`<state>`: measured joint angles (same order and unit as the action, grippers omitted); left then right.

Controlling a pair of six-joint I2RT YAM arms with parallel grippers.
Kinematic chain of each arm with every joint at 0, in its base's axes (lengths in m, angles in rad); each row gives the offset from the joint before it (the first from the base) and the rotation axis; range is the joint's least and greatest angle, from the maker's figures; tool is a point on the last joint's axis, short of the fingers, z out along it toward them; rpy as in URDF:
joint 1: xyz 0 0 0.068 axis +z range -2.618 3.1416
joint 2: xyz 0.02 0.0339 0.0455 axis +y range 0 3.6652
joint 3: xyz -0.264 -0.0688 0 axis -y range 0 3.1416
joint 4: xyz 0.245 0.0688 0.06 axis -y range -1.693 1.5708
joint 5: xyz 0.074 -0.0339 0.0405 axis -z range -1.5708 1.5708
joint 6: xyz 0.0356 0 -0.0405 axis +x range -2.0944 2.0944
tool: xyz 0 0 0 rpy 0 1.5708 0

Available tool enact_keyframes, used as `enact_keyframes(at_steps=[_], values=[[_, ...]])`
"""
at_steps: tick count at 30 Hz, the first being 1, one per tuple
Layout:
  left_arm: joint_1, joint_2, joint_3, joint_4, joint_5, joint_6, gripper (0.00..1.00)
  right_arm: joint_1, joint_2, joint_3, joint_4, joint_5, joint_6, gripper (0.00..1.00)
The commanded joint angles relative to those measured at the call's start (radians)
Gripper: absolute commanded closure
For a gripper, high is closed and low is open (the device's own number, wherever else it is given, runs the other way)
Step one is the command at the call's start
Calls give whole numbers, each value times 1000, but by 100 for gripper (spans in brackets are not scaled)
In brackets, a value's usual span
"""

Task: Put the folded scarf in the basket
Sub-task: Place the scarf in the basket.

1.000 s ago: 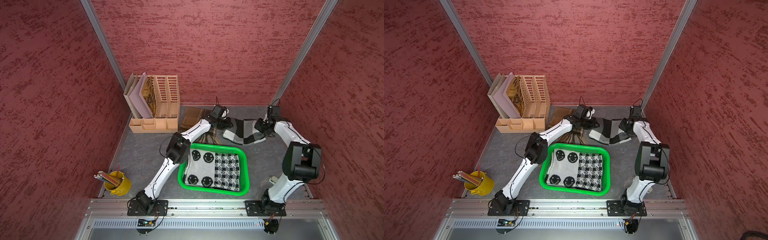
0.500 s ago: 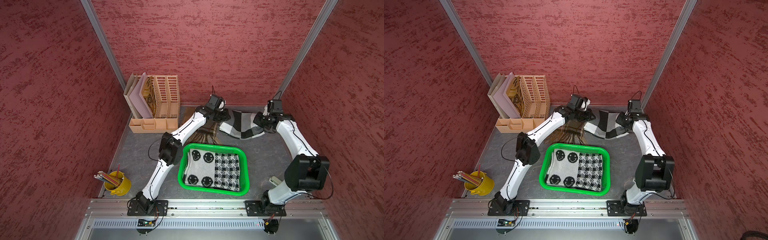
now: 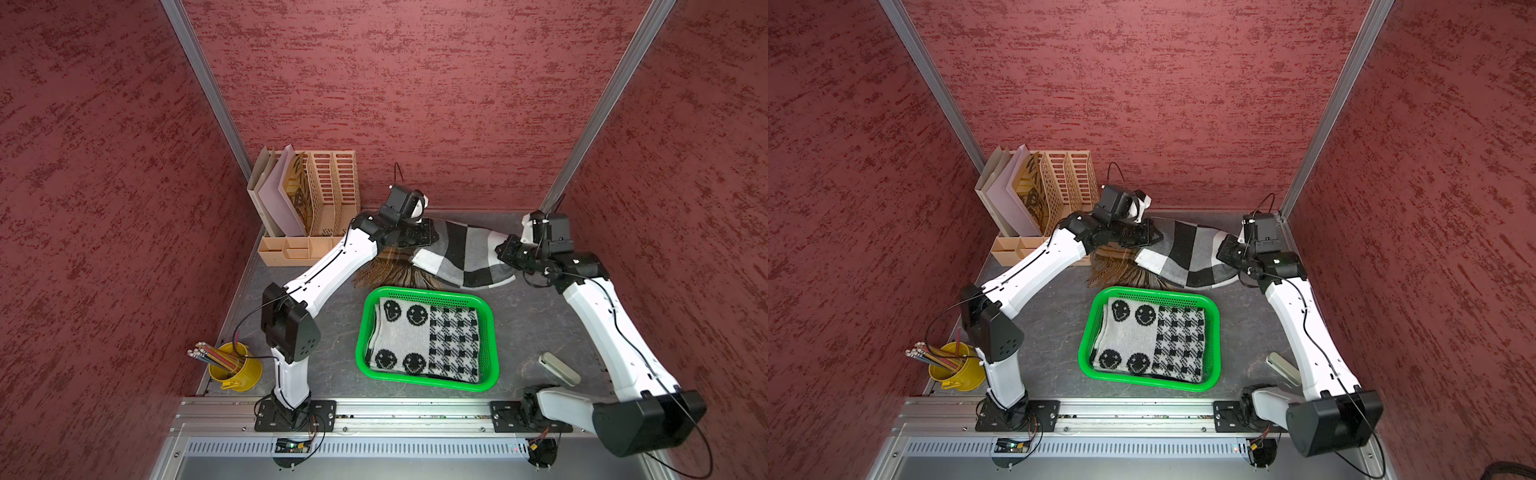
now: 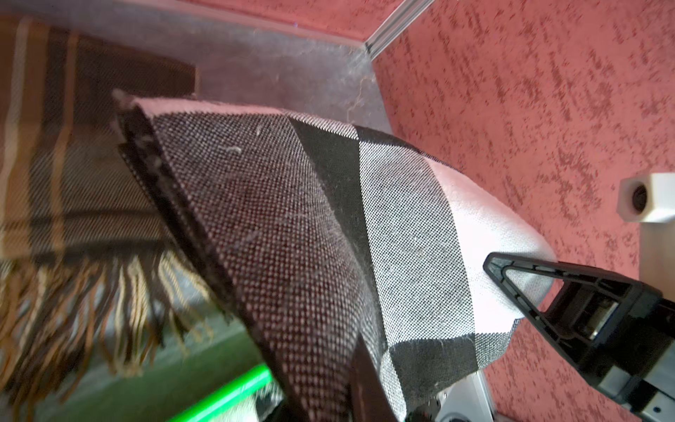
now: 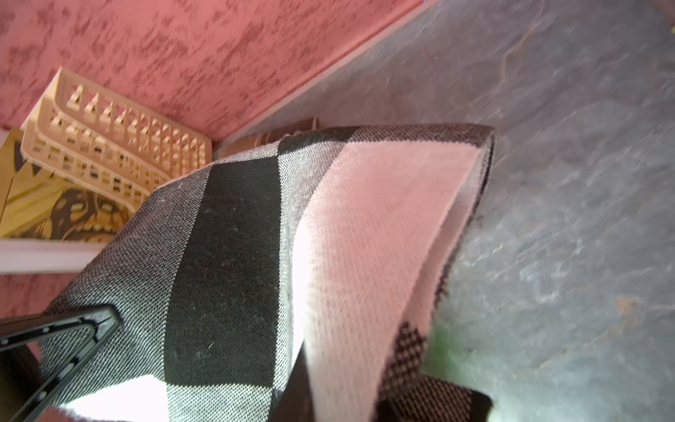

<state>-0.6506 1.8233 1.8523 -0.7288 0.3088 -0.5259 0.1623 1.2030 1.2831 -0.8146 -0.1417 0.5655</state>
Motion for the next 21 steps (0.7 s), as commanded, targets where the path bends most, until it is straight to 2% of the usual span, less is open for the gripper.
enact_keyframes(at_steps=[1, 10, 16, 21], values=[[6, -114, -102, 34, -32, 13, 100, 56, -78, -49, -33, 2, 60, 100], [-15, -373, -418, 42, -88, -11, 100, 203, -230, -167, -84, 54, 157, 100], [-38, -498, -548, 26, -126, -41, 100, 306, -276, -227, -96, 93, 213, 100], [-53, -549, -625, 20, -137, -65, 100, 396, -286, -269, -84, 130, 266, 100]])
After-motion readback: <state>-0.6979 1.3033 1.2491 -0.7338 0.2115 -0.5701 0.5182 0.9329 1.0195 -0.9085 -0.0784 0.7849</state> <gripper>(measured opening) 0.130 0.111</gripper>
